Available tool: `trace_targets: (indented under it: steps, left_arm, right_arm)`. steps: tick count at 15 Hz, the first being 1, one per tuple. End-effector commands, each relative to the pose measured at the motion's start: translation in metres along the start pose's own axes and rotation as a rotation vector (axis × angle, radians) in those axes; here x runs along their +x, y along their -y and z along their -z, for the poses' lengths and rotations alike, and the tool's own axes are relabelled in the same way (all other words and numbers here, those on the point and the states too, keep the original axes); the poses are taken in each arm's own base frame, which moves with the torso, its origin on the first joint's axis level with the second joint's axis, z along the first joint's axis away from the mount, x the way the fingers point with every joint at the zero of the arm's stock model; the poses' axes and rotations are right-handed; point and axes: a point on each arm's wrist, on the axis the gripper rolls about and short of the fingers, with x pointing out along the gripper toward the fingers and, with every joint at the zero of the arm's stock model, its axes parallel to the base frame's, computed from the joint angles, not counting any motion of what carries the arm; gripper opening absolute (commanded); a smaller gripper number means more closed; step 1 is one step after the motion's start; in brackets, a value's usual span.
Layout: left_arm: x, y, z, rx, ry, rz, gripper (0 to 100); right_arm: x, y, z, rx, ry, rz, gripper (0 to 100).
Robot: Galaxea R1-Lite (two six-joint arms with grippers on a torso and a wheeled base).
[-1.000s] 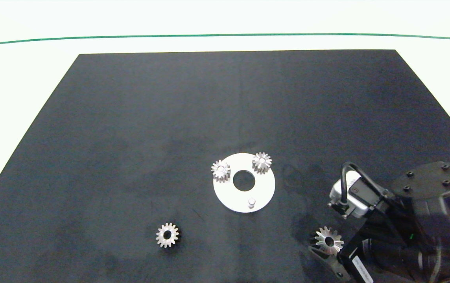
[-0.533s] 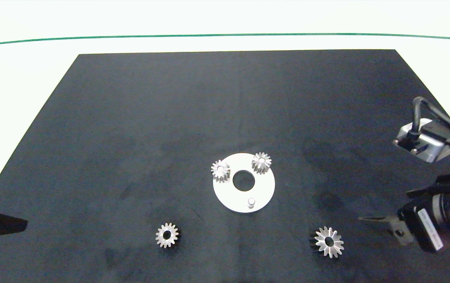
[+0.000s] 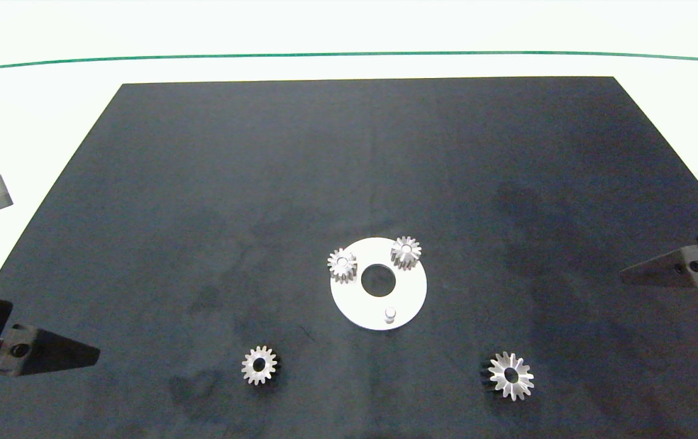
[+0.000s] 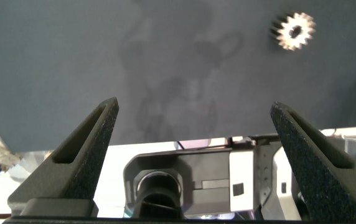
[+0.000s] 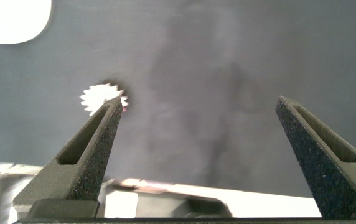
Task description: Remove an incorrectly installed larger gear and replace it with the correct smaller gear
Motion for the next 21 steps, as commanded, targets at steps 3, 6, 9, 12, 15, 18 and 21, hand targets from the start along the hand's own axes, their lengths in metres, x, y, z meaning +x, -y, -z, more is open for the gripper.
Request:
trace_targets:
  steps: [3, 6, 9, 12, 15, 18, 21]
  left_arm:
    - [0.008, 0.036, 0.007, 0.078, 0.002, 0.136, 100]
    - [0.039, 0.066, 0.007, 0.071, 0.012, 0.068, 100]
    - [0.06, 0.091, 0.008, 0.08, -0.04, 0.061, 100]
    - [0.086, 0.116, 0.01, 0.068, -0.023, -0.028, 100]
    - [0.113, 0.133, 0.013, 0.06, -0.028, -0.09, 100]
    - [0.118, 0.136, 0.014, 0.057, -0.018, -0.082, 100]
    - [0.12, 0.142, 0.016, 0.069, -0.024, -0.066, 100]
  right_arm:
    - [-0.001, 0.007, -0.008, 0.037, -0.017, -0.021, 100]
    - [0.001, 0.007, -0.007, 0.034, -0.025, -0.019, 100]
    - [0.001, 0.007, -0.006, 0.034, -0.026, -0.017, 100]
    - [0.001, 0.007, -0.005, 0.032, -0.029, -0.015, 100]
    - [-0.002, 0.008, -0.004, 0.033, -0.019, -0.02, 100]
    - [-0.003, 0.008, -0.003, 0.034, -0.017, -0.02, 100]
    - [-0.002, 0.008, -0.003, 0.033, -0.02, -0.021, 100]
